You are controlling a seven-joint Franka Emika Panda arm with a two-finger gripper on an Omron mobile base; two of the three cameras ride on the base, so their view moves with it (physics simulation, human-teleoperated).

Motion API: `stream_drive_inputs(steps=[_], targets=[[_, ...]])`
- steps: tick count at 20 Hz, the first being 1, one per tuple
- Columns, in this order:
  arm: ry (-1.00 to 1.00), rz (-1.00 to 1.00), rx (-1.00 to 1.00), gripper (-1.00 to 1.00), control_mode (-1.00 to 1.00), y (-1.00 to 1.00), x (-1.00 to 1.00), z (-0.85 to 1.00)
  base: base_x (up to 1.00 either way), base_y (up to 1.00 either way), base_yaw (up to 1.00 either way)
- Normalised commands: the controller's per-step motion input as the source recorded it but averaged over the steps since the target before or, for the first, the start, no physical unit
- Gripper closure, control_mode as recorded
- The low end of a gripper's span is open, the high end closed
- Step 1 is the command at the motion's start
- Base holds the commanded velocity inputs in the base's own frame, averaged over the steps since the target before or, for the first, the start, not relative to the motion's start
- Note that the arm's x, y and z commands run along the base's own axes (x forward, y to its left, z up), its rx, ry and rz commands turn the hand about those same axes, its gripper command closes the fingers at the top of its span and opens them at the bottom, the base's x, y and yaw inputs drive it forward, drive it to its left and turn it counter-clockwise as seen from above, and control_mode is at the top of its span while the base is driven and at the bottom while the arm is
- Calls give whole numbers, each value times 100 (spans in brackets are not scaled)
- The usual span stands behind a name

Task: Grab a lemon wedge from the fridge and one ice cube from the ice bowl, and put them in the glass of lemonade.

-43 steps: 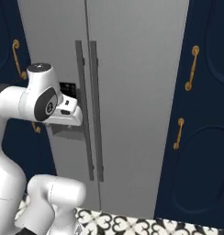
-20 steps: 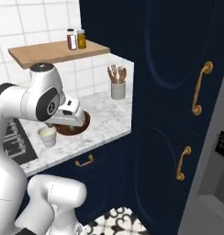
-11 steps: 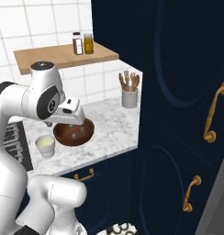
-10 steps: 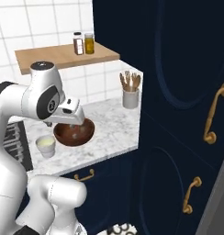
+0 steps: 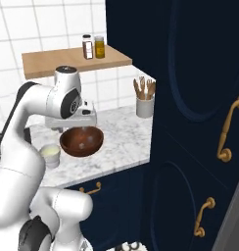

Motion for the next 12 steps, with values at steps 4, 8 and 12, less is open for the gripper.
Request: stream_drive_inputs(steps=[4,8,12], targets=[[24,43,0,-100,-100,0,100,-36,0,0,0],[8,35,0,-100,-100,0,96,-52,0,0,0],[-1,0,0,-100,-100,11,43,-57,0,0,0]])
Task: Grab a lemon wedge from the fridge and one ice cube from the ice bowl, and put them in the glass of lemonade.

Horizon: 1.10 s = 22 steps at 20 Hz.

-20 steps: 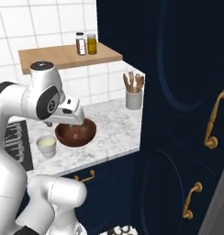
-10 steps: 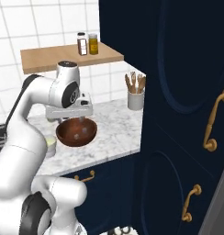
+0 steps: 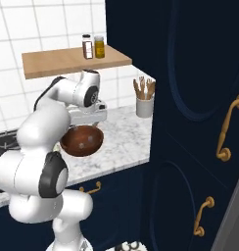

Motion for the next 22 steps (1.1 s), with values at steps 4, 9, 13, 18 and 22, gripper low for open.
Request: stream_drive_inputs(steps=[4,9,13,18,22], targets=[[1,-16,0,-100,-100,22,12,-72,0,0,0],[5,-22,-2,-100,-100,82,10,-63,0,0,0],[14,-16,-3,-100,-100,34,39,-23,0,0,0],[3,-6,0,-100,-100,3,57,-23,0,0,0],[0,-4,0,-100,-100,22,64,-25,0,0,0]])
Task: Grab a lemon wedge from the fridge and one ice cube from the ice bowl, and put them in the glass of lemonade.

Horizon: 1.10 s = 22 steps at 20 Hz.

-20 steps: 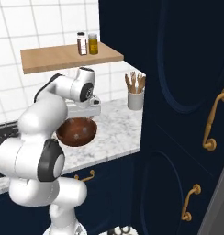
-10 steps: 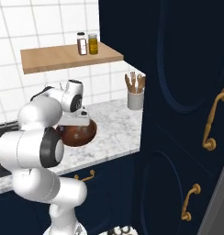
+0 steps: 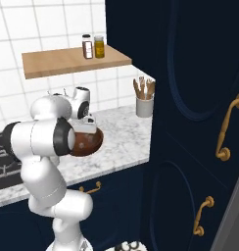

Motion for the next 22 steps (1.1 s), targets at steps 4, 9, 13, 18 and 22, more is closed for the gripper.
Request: stream_drive_inputs(steps=[4,9,13,18,22], targets=[[0,-6,-4,-100,-100,25,28,-48,0,0,0],[0,-9,-5,-100,-100,8,4,-39,0,0,0],[0,-14,-4,-100,-100,0,0,-34,0,0,0],[0,-8,-1,-100,-100,0,0,-30,0,0,0],[-2,-6,0,-100,-100,0,5,-16,0,0,0]])
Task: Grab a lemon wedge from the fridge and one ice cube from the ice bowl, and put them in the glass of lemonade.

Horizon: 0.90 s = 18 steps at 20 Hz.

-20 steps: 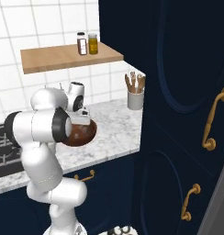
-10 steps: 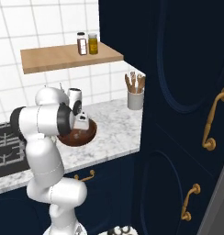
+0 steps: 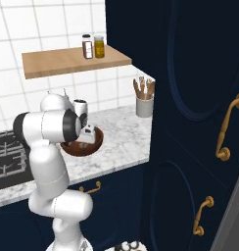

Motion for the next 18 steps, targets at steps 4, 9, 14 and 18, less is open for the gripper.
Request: stream_drive_inputs(steps=[4,9,14,18], targets=[[0,-7,0,-100,-100,0,9,-17,0,0,0],[-1,-5,0,-100,-100,0,8,-10,0,0,0],[-5,-2,0,-100,-100,0,-2,-2,0,0,0],[-5,-1,0,-100,-100,-10,0,-9,0,0,0]])
